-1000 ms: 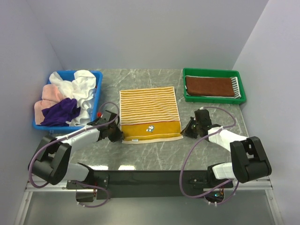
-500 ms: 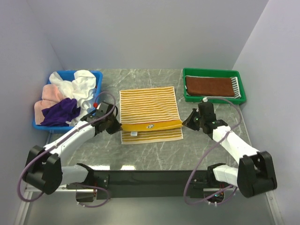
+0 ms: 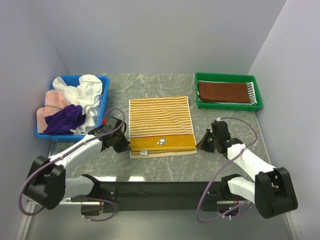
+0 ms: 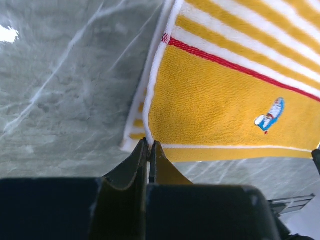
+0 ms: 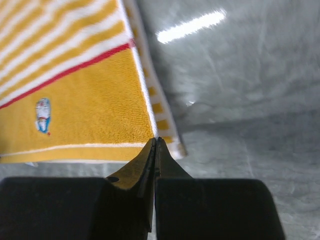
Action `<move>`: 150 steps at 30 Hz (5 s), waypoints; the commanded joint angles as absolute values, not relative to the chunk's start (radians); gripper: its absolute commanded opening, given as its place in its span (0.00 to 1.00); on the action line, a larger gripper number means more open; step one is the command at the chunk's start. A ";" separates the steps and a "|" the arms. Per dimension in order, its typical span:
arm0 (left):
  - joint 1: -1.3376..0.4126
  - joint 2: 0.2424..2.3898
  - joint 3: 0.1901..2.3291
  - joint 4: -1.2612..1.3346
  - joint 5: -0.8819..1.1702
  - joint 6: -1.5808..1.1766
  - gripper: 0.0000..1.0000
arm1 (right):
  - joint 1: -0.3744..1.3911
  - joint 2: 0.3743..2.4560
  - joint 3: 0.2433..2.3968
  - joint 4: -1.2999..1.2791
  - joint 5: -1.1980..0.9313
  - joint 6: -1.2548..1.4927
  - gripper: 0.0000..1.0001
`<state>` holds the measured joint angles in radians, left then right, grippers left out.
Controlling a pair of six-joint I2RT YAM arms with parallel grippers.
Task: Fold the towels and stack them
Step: Fold the towel
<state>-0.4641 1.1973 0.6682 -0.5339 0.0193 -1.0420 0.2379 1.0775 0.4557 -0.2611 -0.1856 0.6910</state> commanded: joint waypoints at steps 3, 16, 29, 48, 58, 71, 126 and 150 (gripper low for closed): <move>-0.474 1.250 0.621 -0.488 0.041 -1.040 0.01 | 0.236 1.150 0.426 -0.183 -0.156 0.704 0.00; -0.474 1.240 0.638 -0.535 0.005 -1.031 0.01 | 0.236 1.148 0.455 -0.215 -0.130 0.684 0.00; -0.479 1.083 0.804 -0.729 -0.008 -1.035 0.01 | 0.236 0.908 0.637 -0.492 -0.124 0.621 0.00; -0.502 1.233 0.565 -0.560 0.074 -1.025 0.01 | 0.236 1.034 0.383 -0.348 -0.147 0.690 0.00; -0.506 1.213 0.548 -0.566 0.064 -1.029 0.01 | 0.238 1.035 0.387 -0.371 -0.143 0.696 0.02; -0.514 1.095 0.689 -0.738 0.021 -1.037 0.01 | 0.235 0.899 0.477 -0.509 -0.104 0.689 0.00; -0.298 1.940 1.324 -0.457 -0.095 -0.841 0.26 | 0.236 1.971 1.242 0.117 -0.209 0.632 0.43; -0.399 1.628 1.152 -0.523 -0.095 -0.819 0.75 | 0.629 1.567 1.013 -0.383 0.034 0.371 0.46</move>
